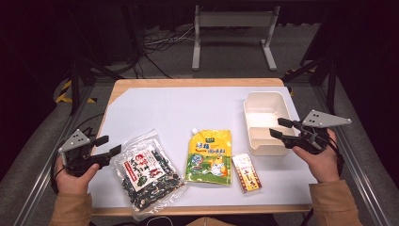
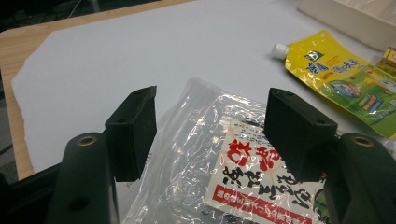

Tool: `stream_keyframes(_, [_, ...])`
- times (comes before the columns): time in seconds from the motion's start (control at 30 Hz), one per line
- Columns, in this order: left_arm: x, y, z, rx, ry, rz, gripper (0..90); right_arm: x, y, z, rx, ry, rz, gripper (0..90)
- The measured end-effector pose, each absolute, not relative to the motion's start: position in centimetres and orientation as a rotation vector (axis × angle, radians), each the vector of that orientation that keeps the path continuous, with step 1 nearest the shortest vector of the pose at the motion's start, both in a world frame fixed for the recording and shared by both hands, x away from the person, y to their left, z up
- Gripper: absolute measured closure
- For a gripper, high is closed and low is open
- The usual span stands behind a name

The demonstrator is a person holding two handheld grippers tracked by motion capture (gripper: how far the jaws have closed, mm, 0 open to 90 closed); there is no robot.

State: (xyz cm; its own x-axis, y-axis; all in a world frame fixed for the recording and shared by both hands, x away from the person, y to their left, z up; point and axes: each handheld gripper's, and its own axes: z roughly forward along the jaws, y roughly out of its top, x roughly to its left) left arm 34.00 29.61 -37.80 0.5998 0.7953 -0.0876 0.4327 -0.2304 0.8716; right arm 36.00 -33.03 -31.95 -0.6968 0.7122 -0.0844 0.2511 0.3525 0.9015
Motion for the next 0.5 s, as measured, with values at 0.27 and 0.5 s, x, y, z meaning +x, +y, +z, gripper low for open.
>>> stream_keyframes(0.27, [34.1,30.0,-37.8,1.869,0.984,0.472,35.2,36.0,-33.1,-32.0,0.841,2.155,1.312,47.8])
stream_keyframes(0.5, [34.4,30.7,-38.2,1.856,1.009,0.455,31.3,35.9,-33.0,-32.0,0.843,2.156,1.308,47.8])
